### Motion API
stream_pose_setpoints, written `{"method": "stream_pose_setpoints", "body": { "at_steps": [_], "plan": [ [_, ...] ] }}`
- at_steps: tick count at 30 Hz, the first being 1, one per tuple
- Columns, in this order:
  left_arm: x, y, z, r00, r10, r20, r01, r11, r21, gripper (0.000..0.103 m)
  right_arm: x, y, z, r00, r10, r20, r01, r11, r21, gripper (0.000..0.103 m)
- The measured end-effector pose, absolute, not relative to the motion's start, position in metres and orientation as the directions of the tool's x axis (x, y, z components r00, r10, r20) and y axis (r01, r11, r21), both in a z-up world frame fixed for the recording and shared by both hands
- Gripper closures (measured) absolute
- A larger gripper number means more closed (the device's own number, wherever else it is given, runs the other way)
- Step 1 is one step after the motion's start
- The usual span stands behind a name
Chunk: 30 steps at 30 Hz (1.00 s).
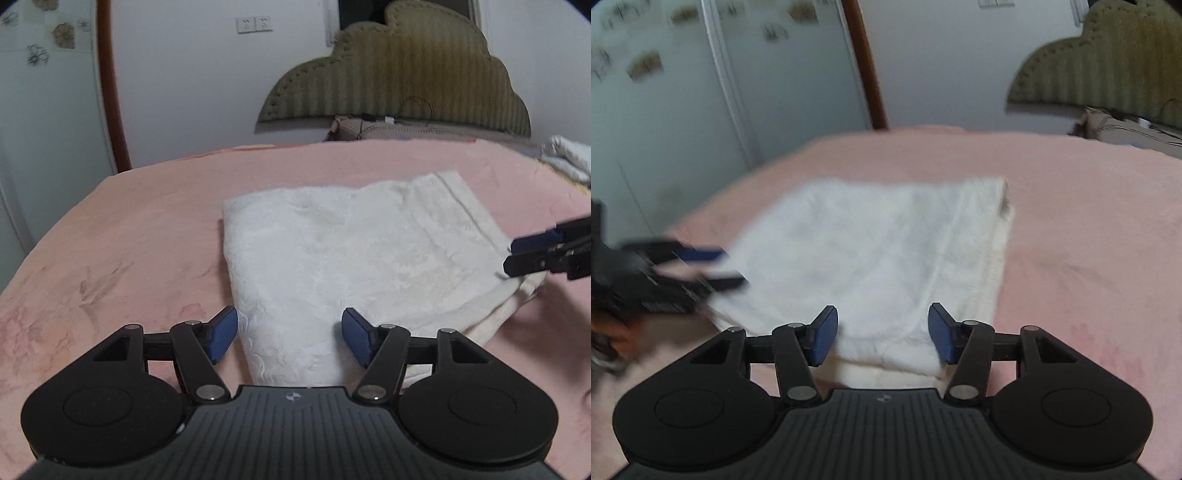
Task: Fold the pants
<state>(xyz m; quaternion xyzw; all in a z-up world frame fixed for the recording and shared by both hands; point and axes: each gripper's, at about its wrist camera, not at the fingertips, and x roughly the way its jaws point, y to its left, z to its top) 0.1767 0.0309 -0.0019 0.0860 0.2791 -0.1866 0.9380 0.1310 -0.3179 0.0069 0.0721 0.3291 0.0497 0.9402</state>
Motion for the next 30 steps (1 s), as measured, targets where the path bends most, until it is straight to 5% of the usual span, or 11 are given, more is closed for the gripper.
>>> {"method": "stream_pose_setpoints", "body": {
  "at_steps": [6, 12, 17, 26, 30],
  "plan": [
    [0.165, 0.028, -0.002, 0.779, -0.270, -0.566, 0.386, 0.918, 0.094, 0.017, 0.109, -0.303, 0.016, 0.800, 0.265, -0.538, -0.127, 0.952, 0.280, 0.048],
    [0.155, 0.046, -0.012, 0.786, -0.245, -0.568, 0.274, 0.961, -0.035, 0.019, 0.106, -0.290, 0.007, 0.803, 0.194, -0.563, -0.036, 0.960, 0.279, 0.048],
    [0.127, 0.036, -0.005, 0.798, -0.219, -0.561, 0.269, 0.963, 0.006, 0.018, 0.081, -0.264, 0.022, 0.840, 0.140, -0.524, -0.032, 0.977, 0.210, 0.033],
    [0.098, 0.018, -0.011, 0.768, -0.230, -0.597, 0.282, 0.959, -0.007, 0.017, 0.059, -0.232, 0.017, 0.821, 0.135, -0.554, -0.047, 0.984, 0.171, 0.032],
    [0.090, 0.019, -0.011, 0.763, -0.229, -0.605, 0.266, 0.964, -0.030, 0.017, 0.050, -0.230, 0.020, 0.826, 0.122, -0.550, -0.030, 0.984, 0.174, 0.023]
  ]
}}
